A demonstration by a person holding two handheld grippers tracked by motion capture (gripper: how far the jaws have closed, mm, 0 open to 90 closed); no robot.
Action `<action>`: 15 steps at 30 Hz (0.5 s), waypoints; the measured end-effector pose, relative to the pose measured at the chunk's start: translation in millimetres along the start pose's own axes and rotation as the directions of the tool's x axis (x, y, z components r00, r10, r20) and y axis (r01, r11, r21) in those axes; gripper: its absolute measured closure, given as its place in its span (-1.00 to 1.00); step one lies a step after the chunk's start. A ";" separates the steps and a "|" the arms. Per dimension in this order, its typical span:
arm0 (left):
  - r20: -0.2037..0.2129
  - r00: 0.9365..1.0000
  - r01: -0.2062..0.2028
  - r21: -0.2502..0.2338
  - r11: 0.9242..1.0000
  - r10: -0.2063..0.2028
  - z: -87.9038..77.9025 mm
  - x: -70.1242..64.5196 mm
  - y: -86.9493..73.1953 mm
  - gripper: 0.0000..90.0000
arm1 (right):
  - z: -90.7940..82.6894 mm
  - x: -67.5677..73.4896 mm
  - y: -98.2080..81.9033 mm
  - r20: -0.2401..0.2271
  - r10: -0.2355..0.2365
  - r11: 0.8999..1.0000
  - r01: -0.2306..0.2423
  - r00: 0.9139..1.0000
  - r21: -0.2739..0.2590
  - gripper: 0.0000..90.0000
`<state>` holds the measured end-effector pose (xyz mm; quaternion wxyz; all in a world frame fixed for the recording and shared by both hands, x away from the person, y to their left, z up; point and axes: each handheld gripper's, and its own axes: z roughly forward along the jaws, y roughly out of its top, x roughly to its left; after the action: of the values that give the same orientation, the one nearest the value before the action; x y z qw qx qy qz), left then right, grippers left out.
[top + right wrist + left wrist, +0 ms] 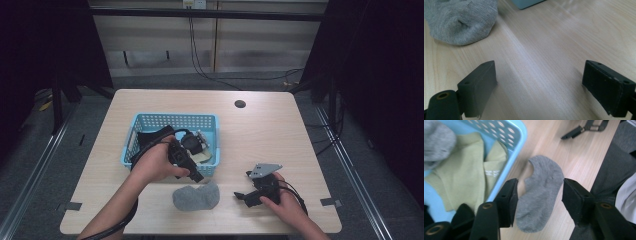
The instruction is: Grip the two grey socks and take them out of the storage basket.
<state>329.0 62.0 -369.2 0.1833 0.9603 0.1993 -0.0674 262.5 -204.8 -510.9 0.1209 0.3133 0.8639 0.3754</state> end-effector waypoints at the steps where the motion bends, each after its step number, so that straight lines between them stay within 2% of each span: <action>1: -0.004 1.000 0.004 -0.006 1.000 -0.004 -1.3 2.4 0.8 -0.01 | 0.0 0.0 0.0 0.000 0.000 1.000 0.000 1.000 0.000 -0.74; 4: -0.029 0.999 0.018 -0.023 1.000 -0.019 -3.5 9.9 3.5 -0.15 | 0.0 0.0 0.0 -0.001 0.000 1.000 0.000 1.000 0.000 -0.74; 6: -0.030 0.999 0.019 -0.018 1.000 -0.019 -4.4 12.8 4.7 -0.24 | -0.1 0.2 0.0 -0.003 0.003 1.000 -0.003 1.000 0.003 -0.74; 8: -0.047 0.998 0.047 -0.032 0.998 -0.049 -4.6 21.1 7.1 -0.29 | 0.0 0.3 0.0 -0.004 0.004 1.000 -0.004 1.000 0.001 -0.74; 9: -0.047 0.998 0.047 -0.032 0.998 -0.049 -4.6 21.1 7.1 -0.33 | 0.1 0.0 0.0 -0.001 0.001 1.000 -0.001 1.000 -0.001 -0.74; 11: -0.057 0.995 0.082 -0.046 0.996 -0.085 -4.7 31.6 8.7 -0.34 | 0.0 0.3 0.0 -0.004 0.004 1.000 -0.004 1.000 0.001 -0.74; 12: -0.057 0.995 0.082 -0.046 0.996 -0.085 -4.7 31.6 8.7 -0.34 | 0.0 0.3 0.0 -0.004 0.004 1.000 -0.004 1.000 0.001 -0.74; 13: -0.067 0.992 0.105 -0.049 0.993 -0.108 -2.5 40.3 8.8 -0.35 | 0.1 0.0 0.0 -0.001 0.001 1.000 -0.001 1.000 -0.001 -0.74; 15: -0.080 0.989 0.124 -0.051 0.991 -0.128 -0.4 47.4 8.5 -0.38 | 0.1 0.0 0.0 -0.001 0.001 1.000 -0.001 1.000 -0.001 -0.74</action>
<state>375.7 71.9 -375.7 0.1922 0.9433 0.2684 -0.0343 262.5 -204.8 -511.0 0.1205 0.3133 0.8636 0.3763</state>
